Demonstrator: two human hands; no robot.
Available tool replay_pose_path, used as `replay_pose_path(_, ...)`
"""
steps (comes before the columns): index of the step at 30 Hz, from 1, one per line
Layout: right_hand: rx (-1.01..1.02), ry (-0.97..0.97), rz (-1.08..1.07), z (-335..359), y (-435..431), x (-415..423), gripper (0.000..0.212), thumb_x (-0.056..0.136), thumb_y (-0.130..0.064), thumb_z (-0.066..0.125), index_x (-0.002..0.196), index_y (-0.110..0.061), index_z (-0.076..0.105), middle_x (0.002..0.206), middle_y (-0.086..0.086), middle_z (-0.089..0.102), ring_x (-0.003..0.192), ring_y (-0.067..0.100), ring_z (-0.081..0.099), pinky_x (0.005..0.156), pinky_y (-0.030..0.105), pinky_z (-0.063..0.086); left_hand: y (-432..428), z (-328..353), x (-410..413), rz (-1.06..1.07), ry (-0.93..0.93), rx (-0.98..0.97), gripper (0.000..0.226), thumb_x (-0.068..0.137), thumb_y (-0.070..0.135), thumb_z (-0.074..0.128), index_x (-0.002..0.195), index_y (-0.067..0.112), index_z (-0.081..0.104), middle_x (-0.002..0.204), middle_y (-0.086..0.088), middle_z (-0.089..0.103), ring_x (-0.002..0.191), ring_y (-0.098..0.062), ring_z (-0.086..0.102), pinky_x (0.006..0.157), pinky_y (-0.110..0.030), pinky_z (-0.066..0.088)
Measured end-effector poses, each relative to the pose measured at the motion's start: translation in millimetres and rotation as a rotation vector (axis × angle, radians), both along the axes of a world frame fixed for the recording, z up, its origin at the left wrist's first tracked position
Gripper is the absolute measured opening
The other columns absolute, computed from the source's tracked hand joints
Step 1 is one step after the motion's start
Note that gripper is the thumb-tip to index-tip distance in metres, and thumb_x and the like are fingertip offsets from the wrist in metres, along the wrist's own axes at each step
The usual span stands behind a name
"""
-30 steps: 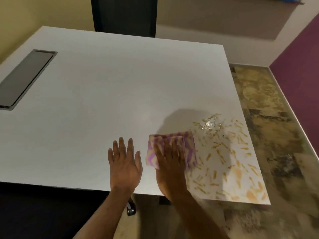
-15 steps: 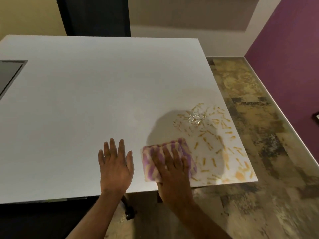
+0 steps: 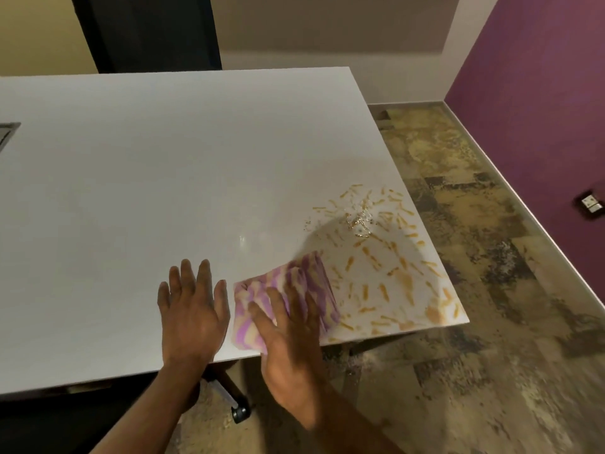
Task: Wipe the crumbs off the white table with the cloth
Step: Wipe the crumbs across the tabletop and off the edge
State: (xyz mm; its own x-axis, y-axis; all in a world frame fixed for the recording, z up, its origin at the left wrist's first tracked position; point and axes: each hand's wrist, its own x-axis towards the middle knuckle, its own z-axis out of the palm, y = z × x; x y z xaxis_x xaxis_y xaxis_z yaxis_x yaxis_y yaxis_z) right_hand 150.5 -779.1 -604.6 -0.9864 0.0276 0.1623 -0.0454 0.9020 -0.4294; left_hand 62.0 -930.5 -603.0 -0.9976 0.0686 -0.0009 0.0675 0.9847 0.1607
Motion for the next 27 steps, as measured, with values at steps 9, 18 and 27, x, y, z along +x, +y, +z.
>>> replay_pose_path(9,0.143,-0.005,-0.298,8,31,-7,0.072,0.080,-0.010,0.076,0.147,-0.026,0.056,0.157,0.012,0.049,0.149,0.043,0.038,0.114,0.069,0.036,-1,0,-1,-0.054,0.004,-0.018,0.076,0.104,0.059,0.005,0.156,0.013,0.037,0.162,-0.021,0.038,0.153,-0.041,0.030,0.123,-0.059,0.027)
replay_pose_path(18,-0.032,0.076,-0.193,-9,-11,8,0.086,0.082,0.000,0.074,0.156,-0.029,0.040,0.169,-0.001,0.026,0.160,0.028,0.005,0.126,0.053,0.008,0,-2,0,-0.145,0.013,0.021,0.074,0.105,0.058,0.008,0.156,0.014,0.040,0.163,-0.019,0.037,0.154,-0.040,0.028,0.124,-0.056,0.025)
replay_pose_path(27,0.045,0.015,-0.371,-10,31,22,0.069,0.092,-0.024,0.061,0.157,-0.029,0.040,0.171,-0.001,0.022,0.160,0.033,0.009,0.125,0.066,0.012,0,-5,1,-0.260,0.016,-0.017,0.069,0.106,0.054,0.014,0.156,0.014,0.039,0.164,-0.020,0.037,0.155,-0.040,0.028,0.125,-0.054,0.027)
